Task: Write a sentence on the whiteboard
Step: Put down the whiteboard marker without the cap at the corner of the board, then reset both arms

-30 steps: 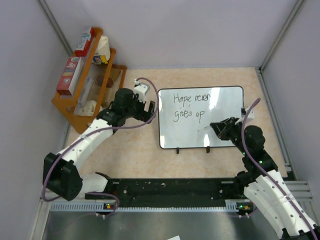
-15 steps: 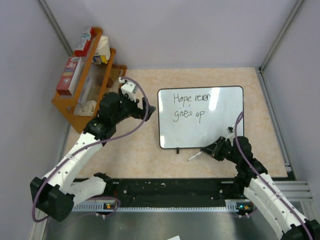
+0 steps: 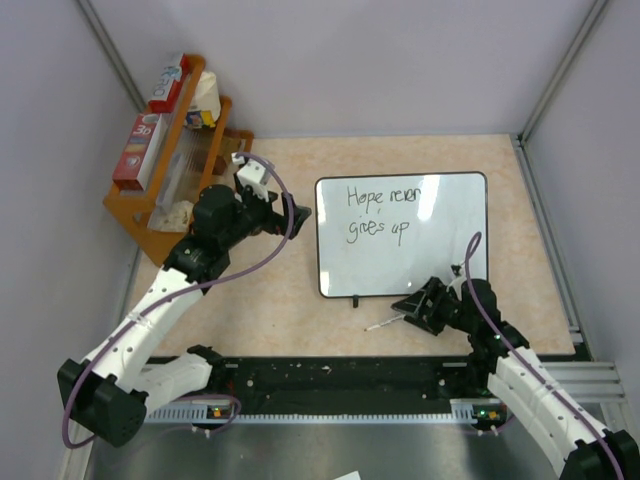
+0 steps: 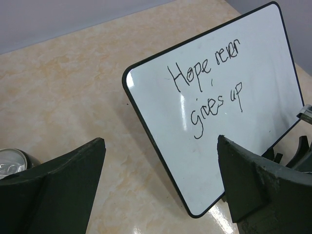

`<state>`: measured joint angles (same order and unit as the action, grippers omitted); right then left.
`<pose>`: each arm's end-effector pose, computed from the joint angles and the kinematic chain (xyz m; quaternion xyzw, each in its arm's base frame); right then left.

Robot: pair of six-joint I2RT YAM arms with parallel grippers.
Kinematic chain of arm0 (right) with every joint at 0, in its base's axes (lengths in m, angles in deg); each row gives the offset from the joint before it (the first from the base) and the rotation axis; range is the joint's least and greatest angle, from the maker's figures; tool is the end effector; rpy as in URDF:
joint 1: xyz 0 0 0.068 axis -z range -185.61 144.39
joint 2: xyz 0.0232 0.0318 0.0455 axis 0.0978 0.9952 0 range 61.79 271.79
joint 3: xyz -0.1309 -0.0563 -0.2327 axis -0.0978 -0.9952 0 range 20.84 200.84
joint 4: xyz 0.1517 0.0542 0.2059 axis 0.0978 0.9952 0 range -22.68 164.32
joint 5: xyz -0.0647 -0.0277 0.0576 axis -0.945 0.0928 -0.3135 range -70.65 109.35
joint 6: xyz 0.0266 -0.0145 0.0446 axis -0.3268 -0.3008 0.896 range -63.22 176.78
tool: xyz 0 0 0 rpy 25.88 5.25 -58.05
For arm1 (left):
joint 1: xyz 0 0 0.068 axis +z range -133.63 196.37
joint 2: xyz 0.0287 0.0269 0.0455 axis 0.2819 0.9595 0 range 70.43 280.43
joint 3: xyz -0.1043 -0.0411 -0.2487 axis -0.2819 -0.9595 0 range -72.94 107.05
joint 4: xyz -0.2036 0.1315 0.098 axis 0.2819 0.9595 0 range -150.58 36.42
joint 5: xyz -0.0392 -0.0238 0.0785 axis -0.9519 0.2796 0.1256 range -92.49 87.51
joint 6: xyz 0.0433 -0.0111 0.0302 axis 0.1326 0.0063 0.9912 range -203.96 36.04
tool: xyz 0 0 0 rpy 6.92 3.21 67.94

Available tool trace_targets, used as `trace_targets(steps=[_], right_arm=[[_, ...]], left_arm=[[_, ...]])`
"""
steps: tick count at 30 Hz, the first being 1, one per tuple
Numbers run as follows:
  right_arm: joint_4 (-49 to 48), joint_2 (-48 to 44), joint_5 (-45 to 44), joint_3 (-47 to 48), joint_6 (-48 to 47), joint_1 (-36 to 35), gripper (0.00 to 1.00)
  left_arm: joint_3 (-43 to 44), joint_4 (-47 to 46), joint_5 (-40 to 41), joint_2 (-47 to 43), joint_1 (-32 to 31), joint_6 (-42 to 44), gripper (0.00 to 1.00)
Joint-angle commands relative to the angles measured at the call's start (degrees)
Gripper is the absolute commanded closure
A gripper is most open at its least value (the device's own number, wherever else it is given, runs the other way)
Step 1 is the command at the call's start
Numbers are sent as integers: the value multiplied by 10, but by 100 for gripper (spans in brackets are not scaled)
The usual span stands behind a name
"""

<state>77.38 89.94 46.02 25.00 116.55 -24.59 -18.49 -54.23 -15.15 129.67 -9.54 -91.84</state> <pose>0.1113 0.0551 0.1340 0.1980 0.8432 0.4470 0.2236 0.2132 -0.1123 0.3587 0.1895 0.7472 -0.2649 0.5793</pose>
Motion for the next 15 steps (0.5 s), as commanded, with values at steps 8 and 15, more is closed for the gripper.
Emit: trace_targets(steps=[8,15], right_arm=[[-12,12,-45,80,-51,3,1],[-1,63,-129,172,-159,3,1]], left_arm=[[-11,-48,-15,-26,2,0,1],[-51,-53,47,-41,2,-4,1]])
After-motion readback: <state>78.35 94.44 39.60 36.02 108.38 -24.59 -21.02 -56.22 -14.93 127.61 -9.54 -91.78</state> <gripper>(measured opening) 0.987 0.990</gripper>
